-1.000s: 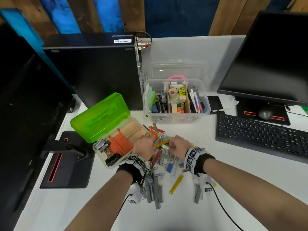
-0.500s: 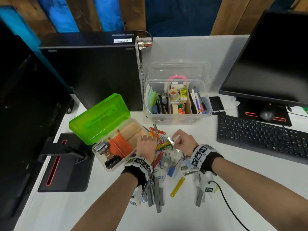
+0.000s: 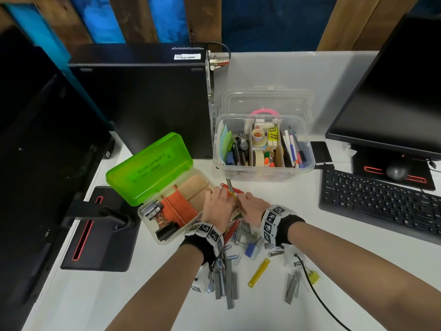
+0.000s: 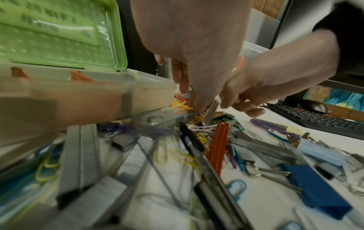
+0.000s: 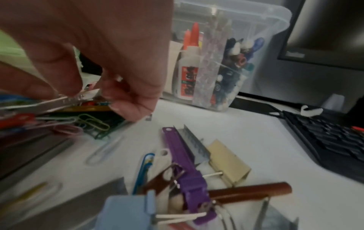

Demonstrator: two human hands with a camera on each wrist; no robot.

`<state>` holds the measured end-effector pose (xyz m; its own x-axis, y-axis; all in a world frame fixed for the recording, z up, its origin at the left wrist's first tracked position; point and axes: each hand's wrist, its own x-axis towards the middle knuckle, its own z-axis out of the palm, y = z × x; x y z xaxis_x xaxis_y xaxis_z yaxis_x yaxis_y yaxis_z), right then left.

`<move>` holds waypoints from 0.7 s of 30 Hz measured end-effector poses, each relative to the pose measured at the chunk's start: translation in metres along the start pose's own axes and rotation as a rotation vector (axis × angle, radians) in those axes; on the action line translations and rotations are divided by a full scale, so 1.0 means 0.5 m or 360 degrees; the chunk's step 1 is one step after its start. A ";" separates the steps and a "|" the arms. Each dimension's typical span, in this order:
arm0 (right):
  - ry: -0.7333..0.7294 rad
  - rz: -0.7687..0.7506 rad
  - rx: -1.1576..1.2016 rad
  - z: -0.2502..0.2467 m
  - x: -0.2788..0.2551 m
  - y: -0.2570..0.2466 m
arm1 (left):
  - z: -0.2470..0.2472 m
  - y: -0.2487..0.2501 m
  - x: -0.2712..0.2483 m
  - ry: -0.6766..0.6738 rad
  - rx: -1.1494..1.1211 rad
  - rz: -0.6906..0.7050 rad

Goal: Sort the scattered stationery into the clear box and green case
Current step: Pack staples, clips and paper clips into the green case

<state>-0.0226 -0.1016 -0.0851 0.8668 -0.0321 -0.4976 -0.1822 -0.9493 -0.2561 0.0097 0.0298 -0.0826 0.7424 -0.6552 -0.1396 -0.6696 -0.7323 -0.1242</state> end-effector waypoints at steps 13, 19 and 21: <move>0.0170 -0.0317 -0.0029 -0.013 -0.018 0.050 | -0.003 -0.003 0.013 0.0076 -0.0390 -0.0083; 0.0304 -0.0156 0.0642 -0.003 -0.047 0.086 | 0.005 -0.022 0.008 0.0181 -0.0998 -0.0031; 0.0379 -0.0086 0.0824 0.000 -0.053 0.089 | 0.000 -0.021 0.008 0.0210 -0.1181 -0.0049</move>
<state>-0.0536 -0.1431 -0.0834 0.9510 -0.1142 -0.2873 -0.2862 -0.6765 -0.6785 0.0200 0.0349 -0.0819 0.7880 -0.6152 -0.0222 -0.4935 -0.6528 0.5747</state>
